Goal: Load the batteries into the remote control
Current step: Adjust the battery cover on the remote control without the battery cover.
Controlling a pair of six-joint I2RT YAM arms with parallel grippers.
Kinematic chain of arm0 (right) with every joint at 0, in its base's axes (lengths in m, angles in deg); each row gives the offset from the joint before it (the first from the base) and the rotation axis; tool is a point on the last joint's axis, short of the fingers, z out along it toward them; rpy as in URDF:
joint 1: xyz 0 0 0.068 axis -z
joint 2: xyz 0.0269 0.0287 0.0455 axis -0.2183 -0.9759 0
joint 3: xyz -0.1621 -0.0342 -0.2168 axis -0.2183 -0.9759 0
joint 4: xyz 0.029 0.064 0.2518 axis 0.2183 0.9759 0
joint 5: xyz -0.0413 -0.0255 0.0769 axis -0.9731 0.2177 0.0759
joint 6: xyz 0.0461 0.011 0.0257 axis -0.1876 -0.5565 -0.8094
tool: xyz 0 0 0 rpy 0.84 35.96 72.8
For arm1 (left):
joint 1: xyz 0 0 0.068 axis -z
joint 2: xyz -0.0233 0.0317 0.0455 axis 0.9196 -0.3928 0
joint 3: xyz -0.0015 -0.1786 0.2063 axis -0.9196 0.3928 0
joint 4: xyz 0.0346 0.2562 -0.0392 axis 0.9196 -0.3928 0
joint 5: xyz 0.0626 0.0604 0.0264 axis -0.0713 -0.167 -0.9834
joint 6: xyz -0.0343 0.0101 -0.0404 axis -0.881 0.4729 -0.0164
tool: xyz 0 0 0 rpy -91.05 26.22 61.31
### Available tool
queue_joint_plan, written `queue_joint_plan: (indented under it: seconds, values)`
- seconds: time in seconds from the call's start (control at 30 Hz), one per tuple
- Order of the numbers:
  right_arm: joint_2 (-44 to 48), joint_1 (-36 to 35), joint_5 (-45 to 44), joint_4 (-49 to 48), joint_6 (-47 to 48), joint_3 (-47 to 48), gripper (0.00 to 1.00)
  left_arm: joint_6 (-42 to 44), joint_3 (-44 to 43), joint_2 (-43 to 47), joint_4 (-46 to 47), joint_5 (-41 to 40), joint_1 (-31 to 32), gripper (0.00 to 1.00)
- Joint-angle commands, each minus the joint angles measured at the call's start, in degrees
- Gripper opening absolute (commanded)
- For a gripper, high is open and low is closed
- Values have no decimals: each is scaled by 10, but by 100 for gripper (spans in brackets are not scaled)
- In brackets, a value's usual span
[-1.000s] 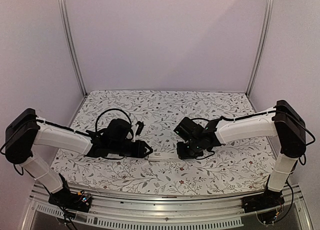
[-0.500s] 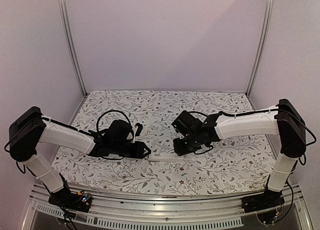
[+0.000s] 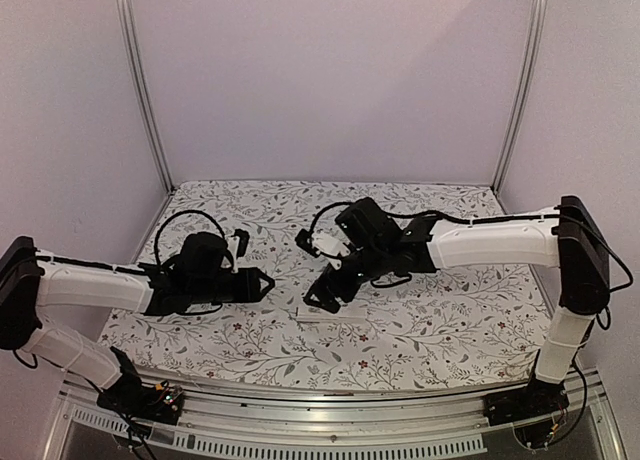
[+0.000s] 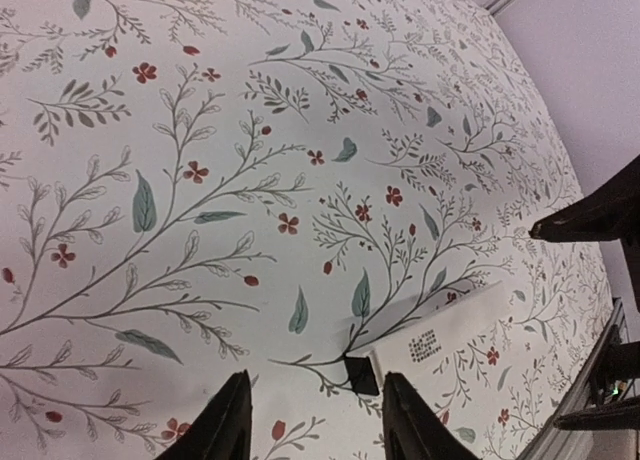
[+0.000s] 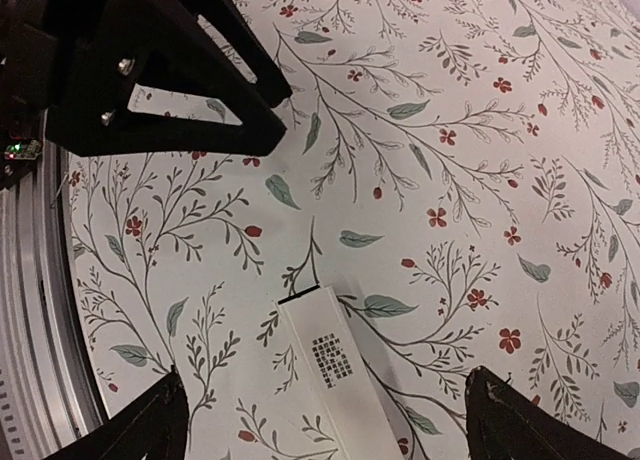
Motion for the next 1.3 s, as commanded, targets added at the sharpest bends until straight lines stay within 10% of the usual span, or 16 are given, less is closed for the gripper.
queue_joint_plan:
  seconds: [0.0,0.4,0.97,1.27]
  values:
    - [-60,0,62,-16,149,27,93,2,19,22,-14,-27,-23,45]
    - [-170,0,61,-25,196,66,89,18,32,10,3,-3,-61,45]
    - [-182,-19,38,-47,224,40,36,21,29,-18,15,34,-82,46]
    - [-177,-22,27,-47,228,36,44,22,26,-25,17,43,-86,46]
